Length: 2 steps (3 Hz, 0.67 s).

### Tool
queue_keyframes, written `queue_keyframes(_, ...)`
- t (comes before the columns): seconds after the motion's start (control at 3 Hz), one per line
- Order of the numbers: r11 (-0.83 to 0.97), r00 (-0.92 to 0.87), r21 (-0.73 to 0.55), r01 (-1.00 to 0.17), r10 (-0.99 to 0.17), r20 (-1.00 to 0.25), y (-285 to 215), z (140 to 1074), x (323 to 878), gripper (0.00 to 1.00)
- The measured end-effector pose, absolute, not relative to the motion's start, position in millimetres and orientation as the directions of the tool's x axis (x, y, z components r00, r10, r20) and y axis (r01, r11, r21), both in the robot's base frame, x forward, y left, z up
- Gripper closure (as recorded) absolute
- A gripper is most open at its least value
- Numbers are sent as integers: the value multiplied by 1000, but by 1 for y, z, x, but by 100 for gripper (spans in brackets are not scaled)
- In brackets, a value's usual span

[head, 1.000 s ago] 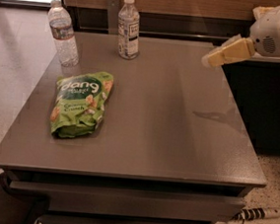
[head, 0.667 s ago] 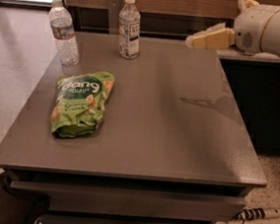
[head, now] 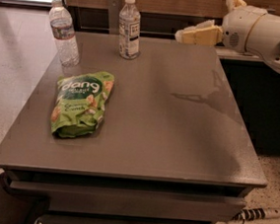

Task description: Knock blue plastic bottle over

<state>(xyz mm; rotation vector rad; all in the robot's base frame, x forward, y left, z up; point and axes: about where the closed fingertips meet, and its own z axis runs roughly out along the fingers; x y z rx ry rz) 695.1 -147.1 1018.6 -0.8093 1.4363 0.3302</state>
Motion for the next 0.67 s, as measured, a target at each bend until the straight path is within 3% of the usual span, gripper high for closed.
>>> queue_keyframes(0.67,651,67,-207,-731,-233,-970,-122,990,740,0)
